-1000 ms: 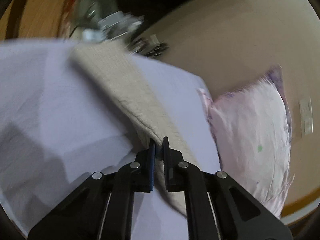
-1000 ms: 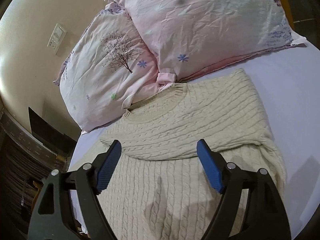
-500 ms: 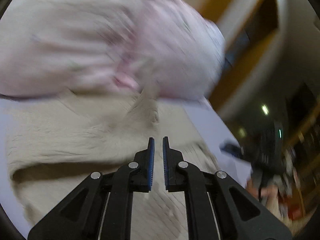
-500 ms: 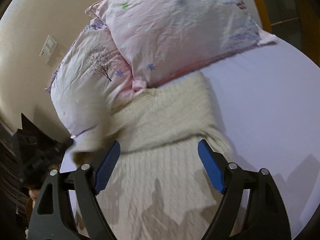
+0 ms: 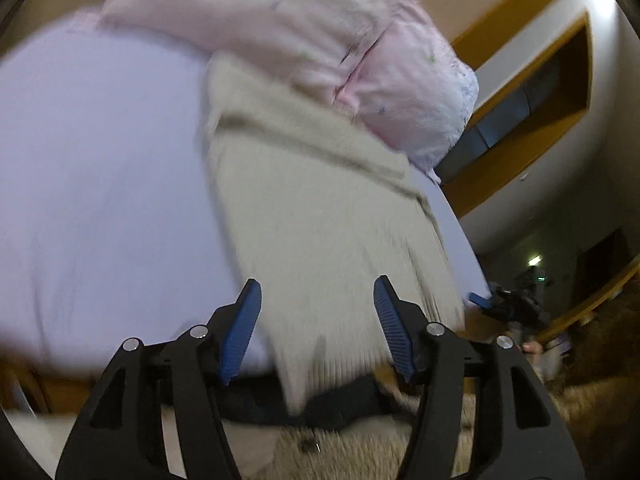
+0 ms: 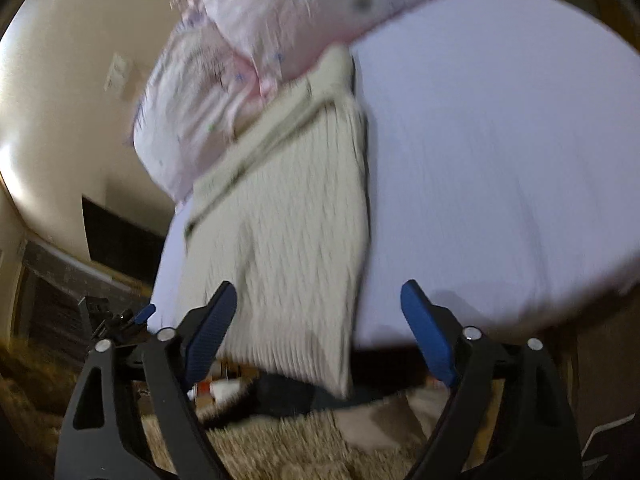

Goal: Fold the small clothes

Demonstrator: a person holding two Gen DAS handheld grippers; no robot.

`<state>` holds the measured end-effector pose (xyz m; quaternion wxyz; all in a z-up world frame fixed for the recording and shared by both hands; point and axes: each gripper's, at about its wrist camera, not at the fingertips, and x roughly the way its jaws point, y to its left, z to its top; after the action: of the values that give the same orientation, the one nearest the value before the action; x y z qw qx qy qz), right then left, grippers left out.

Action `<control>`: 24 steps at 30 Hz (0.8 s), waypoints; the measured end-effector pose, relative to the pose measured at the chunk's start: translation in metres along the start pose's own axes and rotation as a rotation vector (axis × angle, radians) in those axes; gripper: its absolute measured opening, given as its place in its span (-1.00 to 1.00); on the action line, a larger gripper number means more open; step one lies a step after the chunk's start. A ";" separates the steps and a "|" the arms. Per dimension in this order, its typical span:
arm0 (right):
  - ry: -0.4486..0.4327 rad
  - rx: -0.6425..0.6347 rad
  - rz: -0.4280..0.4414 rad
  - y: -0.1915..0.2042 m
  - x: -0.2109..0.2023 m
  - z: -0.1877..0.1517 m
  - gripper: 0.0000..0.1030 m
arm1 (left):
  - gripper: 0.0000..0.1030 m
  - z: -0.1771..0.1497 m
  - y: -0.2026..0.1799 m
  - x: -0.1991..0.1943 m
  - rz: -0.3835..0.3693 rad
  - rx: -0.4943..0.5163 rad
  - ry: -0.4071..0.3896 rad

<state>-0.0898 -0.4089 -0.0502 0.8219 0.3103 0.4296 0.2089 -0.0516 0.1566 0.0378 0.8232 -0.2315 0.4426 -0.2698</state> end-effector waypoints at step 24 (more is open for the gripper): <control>-0.173 -0.135 0.337 0.073 -0.002 0.081 -0.87 | -0.88 0.055 -0.011 0.014 -0.177 -0.061 -0.152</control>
<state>-0.0285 -0.3841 0.0368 0.8280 0.3387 0.2845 0.3447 -0.0004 0.1472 0.0633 0.8198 -0.3144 0.3649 -0.3098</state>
